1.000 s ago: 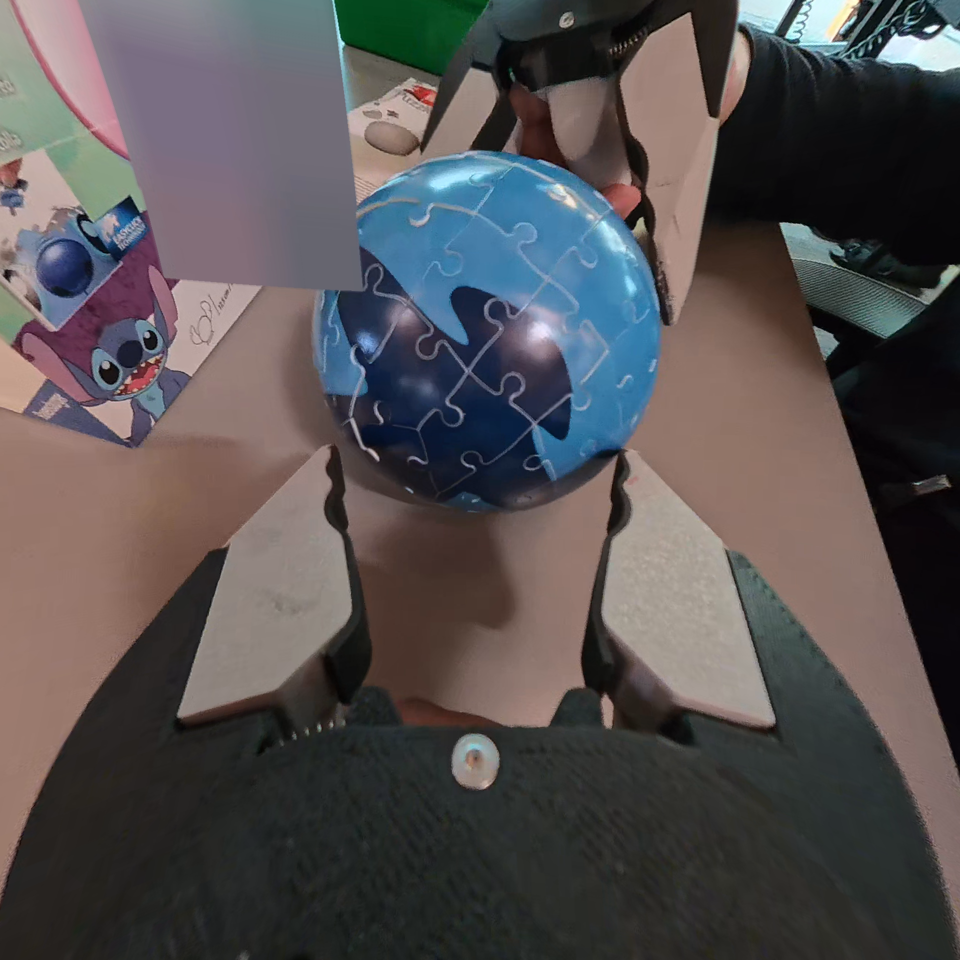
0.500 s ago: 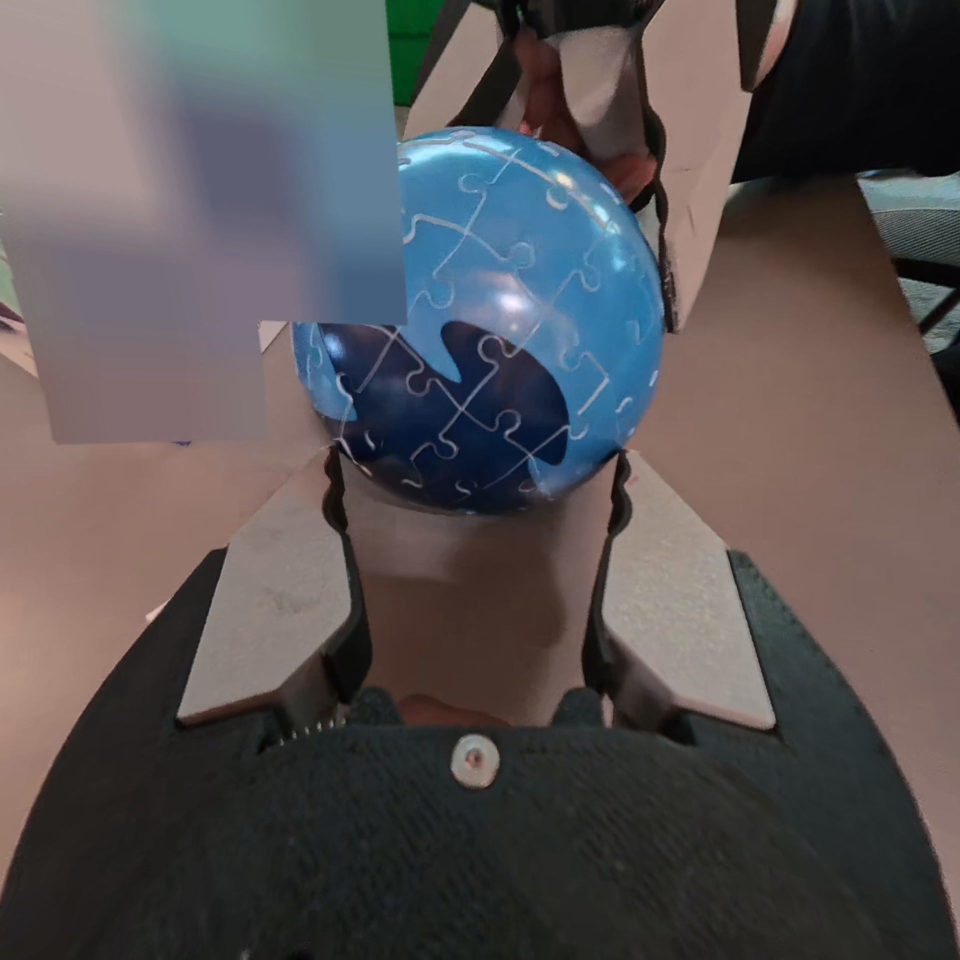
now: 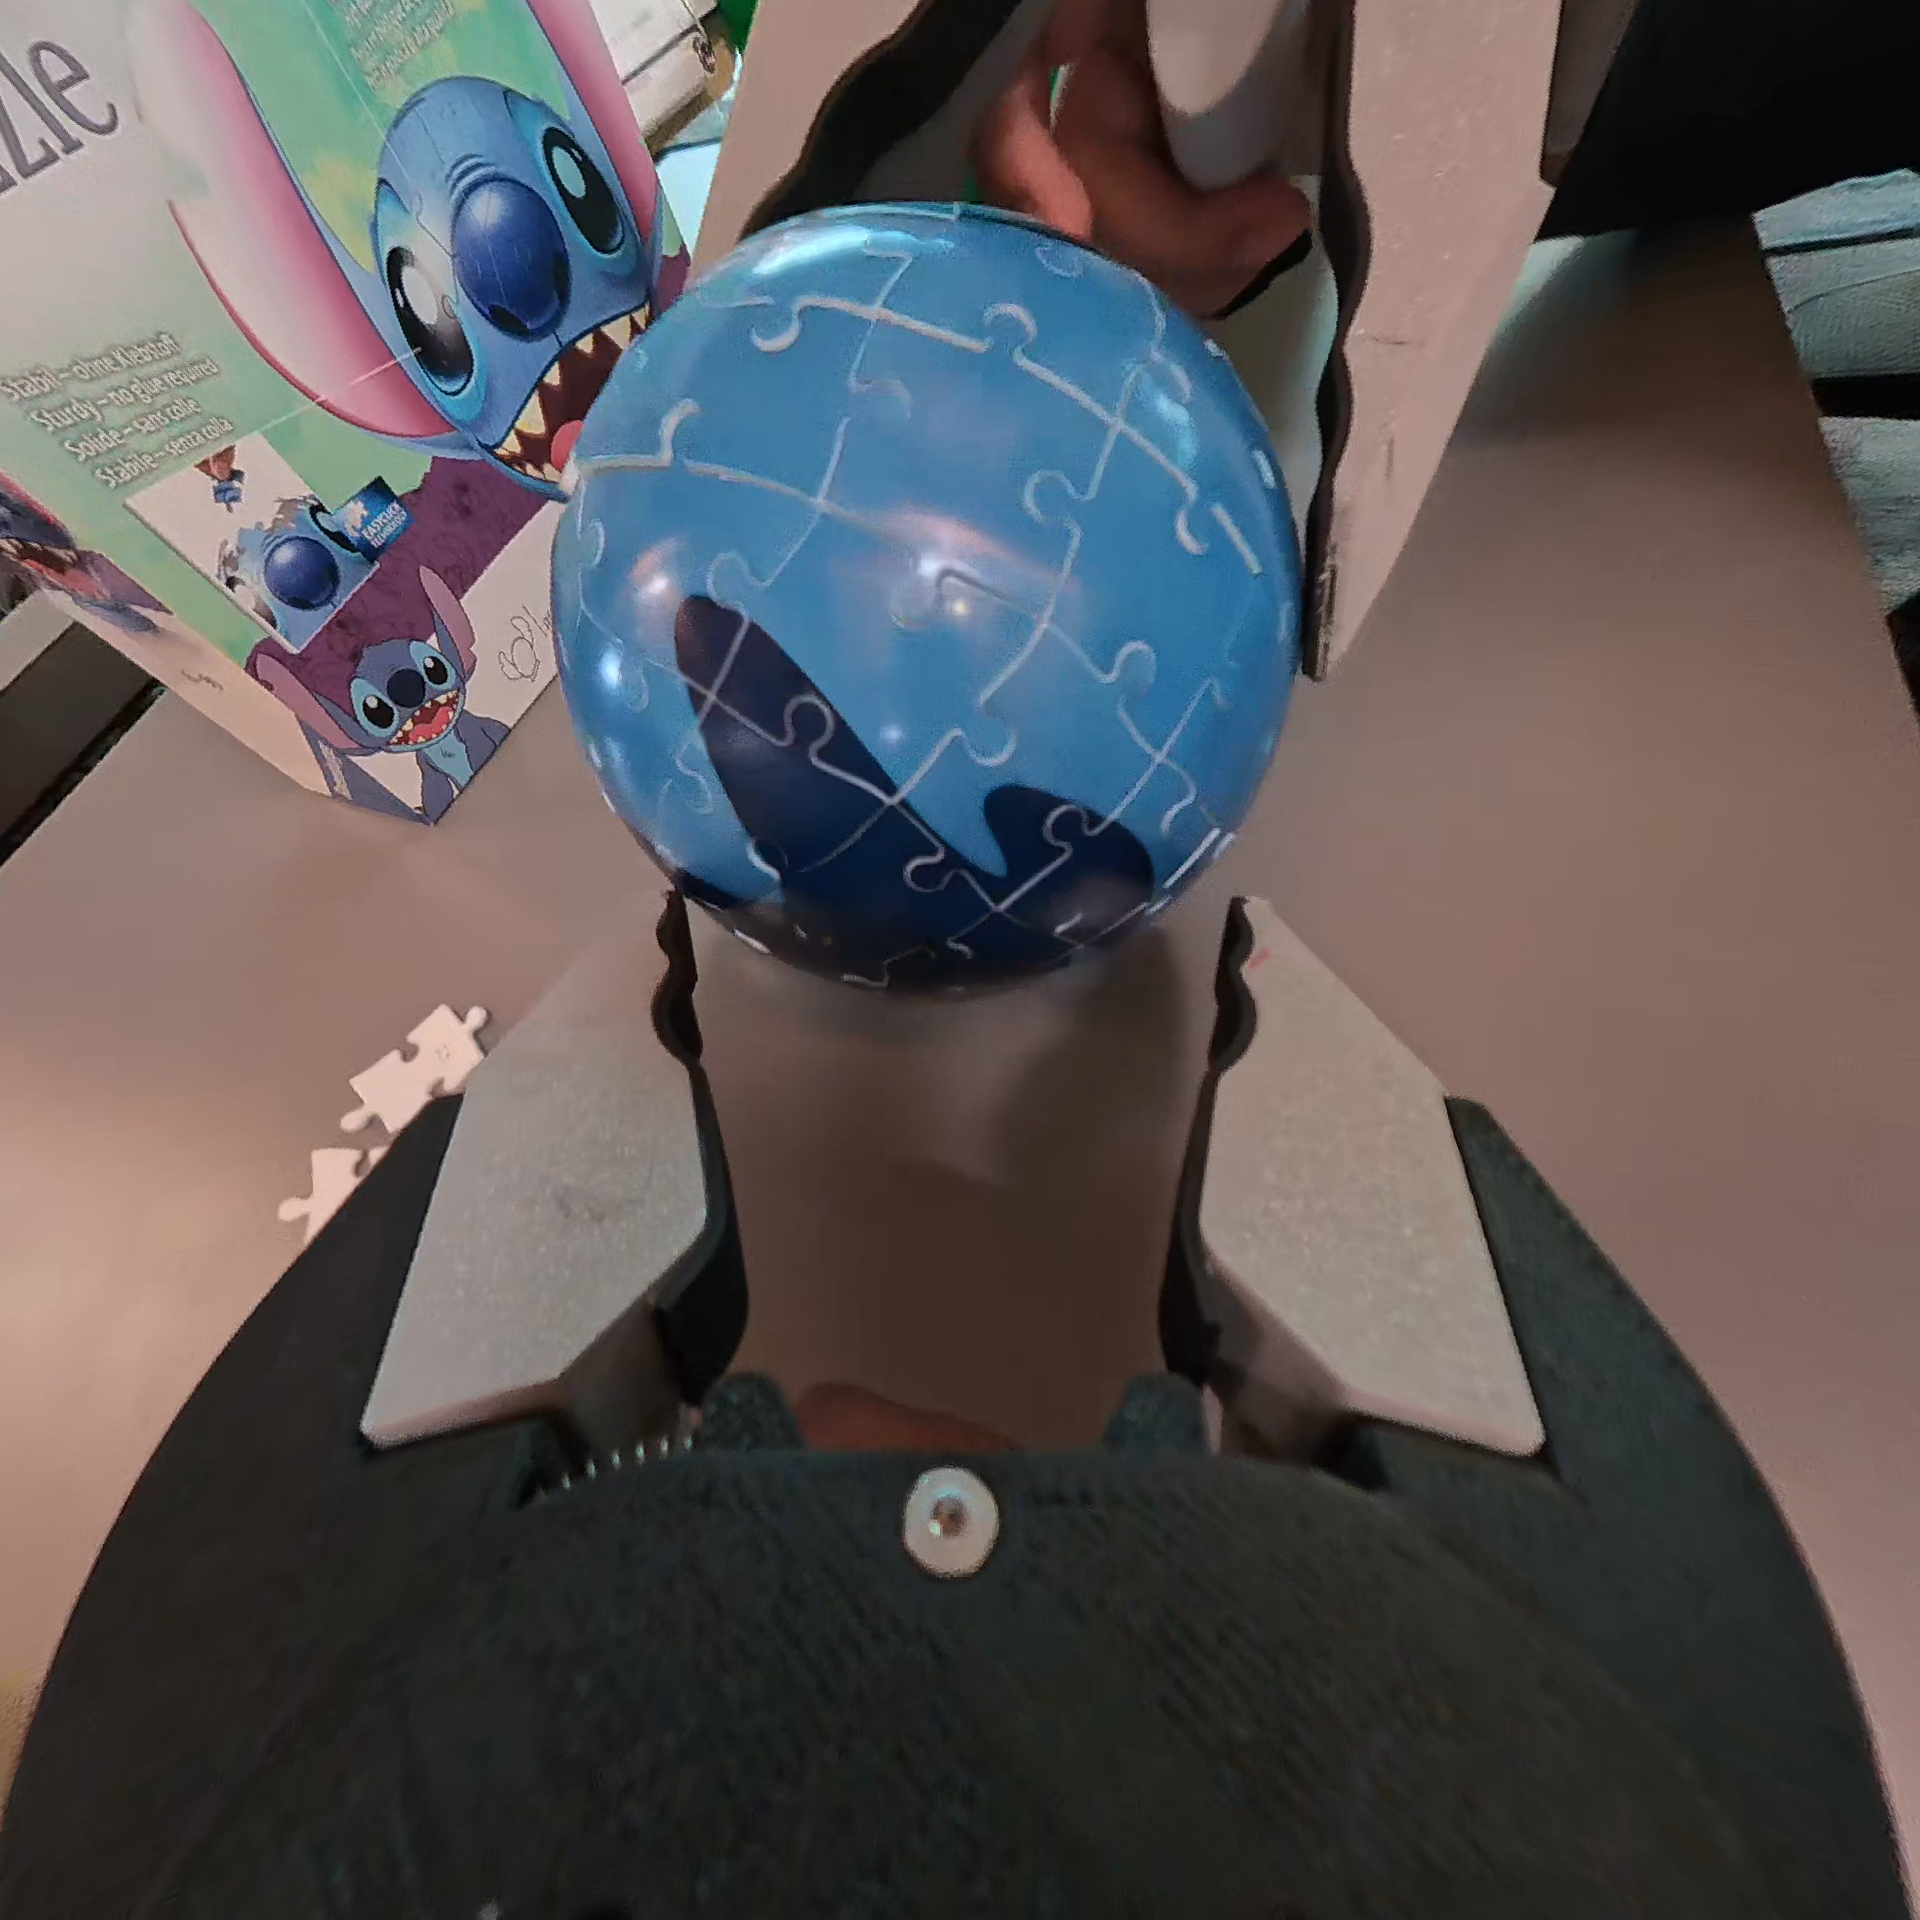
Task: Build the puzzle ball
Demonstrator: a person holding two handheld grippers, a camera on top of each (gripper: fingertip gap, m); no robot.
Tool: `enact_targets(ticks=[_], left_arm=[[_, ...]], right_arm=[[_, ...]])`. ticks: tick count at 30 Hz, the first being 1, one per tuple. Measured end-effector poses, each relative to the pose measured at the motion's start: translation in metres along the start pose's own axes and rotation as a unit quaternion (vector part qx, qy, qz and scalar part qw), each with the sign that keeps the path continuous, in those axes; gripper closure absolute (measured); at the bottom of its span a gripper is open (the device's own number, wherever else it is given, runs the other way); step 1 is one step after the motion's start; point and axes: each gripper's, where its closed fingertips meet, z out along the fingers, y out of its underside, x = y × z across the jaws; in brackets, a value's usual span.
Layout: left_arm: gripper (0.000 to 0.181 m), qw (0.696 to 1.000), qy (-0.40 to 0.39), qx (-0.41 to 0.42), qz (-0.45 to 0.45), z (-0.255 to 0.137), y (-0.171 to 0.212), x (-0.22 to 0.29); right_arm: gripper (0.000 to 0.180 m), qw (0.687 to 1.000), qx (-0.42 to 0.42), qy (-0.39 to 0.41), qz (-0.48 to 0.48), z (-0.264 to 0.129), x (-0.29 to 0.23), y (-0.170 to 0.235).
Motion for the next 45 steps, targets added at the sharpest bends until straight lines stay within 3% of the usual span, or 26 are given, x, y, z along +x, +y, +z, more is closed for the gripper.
enact_targets(ticks=[14,19,27,45], left_arm=[[0.086,0.997,-0.05,-0.017,0.053,-0.027,0.011,0.032],[0.087,0.994,-0.064,-0.051,0.07,-0.034,0.023,0.042],[0.088,0.986,-0.105,-0.08,0.106,-0.042,0.033,0.046],[0.093,0.979,-0.152,-0.097,0.092,-0.06,0.042,0.048]], right_arm=[[0.05,0.996,0.013,0.031,-0.078,-0.008,-0.036,-0.009],[0.059,0.997,0.063,0.019,-0.038,-0.025,-0.052,-0.015],[0.058,0.995,0.098,-0.001,0.001,-0.044,-0.073,-0.01],[0.059,0.993,0.104,-0.003,0.048,-0.043,-0.09,0.011]])
